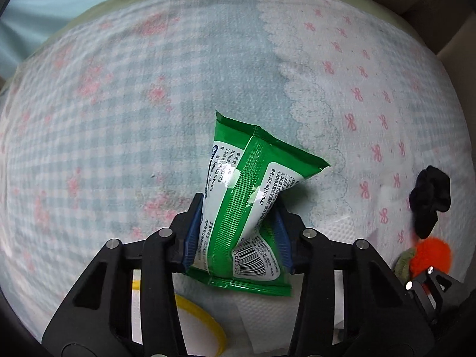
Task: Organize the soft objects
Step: 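Grasp the green wipe pack with left tool while right tool grasps grey cloth, then carry wipe pack and grey cloth over the box and open both tools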
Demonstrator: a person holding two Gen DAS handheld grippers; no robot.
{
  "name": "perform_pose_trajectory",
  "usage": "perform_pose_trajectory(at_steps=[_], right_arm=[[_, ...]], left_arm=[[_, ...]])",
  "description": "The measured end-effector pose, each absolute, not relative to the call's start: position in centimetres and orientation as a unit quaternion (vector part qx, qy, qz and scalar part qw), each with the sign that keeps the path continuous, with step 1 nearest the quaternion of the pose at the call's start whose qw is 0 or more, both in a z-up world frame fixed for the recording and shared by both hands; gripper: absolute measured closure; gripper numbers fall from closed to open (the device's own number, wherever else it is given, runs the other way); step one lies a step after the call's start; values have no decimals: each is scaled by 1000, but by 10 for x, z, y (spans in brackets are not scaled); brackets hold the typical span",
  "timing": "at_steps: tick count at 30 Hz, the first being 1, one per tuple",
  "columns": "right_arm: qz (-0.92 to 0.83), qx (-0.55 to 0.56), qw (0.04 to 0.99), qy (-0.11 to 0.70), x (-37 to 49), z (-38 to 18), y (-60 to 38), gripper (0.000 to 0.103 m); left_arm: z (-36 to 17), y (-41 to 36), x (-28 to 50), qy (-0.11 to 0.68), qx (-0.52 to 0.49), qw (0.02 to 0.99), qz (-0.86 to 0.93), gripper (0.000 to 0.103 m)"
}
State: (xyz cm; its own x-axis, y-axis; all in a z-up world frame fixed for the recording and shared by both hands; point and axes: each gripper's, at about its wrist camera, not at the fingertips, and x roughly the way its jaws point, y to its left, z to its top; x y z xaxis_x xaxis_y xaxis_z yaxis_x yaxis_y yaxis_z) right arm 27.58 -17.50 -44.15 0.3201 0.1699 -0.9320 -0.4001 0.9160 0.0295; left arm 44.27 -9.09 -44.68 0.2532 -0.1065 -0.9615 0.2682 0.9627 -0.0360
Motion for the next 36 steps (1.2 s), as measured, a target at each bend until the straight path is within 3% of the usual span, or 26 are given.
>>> perform_pose_trajectory(at_steps=[5,8,19,36], right_arm=[[189,-91,804,556,268,-438,-178,85],[193,-90,803,557,267,-434,-176,90],[183,-77,816,543,259,-398,-181,92],[171,-89,843,502,238,-319,-180,92]], left_arm=[[-446,-101,445,596,77,790,-123,69],[-443,-99,443,596,74,790,-122,70],[-408,-86,421,588,58,797,-123,73],[-303,-69,374,548,36,827,-121,74]])
